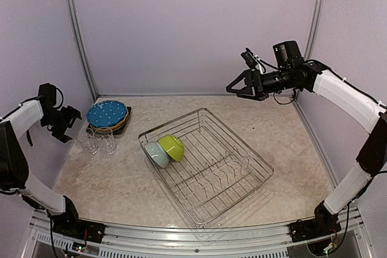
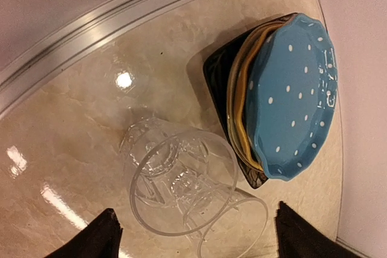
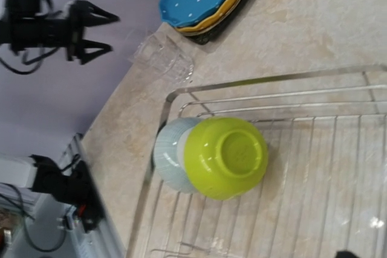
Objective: Unload the mixed dishes from the dish rack
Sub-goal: Adjust the cup at the center of the board, then grab the bowl from the dish rack.
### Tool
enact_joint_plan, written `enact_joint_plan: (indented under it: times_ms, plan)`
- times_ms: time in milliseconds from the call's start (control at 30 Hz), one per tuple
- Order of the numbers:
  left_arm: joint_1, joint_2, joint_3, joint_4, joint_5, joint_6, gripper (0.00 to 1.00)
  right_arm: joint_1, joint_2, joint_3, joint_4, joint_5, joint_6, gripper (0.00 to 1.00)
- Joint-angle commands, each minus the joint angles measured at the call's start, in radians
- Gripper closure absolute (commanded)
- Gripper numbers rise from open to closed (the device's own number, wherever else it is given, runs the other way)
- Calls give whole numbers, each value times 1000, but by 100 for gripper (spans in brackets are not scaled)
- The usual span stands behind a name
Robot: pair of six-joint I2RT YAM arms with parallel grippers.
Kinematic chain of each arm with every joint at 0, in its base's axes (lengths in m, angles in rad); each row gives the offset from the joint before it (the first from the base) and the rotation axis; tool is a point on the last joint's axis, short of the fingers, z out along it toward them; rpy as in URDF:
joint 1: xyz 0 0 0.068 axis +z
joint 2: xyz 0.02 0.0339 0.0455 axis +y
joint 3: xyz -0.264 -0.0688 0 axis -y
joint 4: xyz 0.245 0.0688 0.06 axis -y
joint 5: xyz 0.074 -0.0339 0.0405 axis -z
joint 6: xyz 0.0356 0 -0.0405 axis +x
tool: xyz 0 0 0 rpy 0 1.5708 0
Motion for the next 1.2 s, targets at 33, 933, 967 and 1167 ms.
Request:
enact_joint_plan:
  times_ms: [33, 933, 967, 1167]
  plan:
    - [-39, -153, 39, 6, -117, 103, 1, 47, -1, -31, 66, 99, -154, 1]
    - [-142, -410, 120, -80, -190, 159, 1, 519, 237, -121, 289, 666, -585, 1]
    - [-141, -414, 120, -81, -189, 158, 1, 526, 252, -115, 299, 683, -587, 1]
    - [-141, -411, 120, -88, -186, 156, 1, 549, 355, -58, 318, 707, -622, 1]
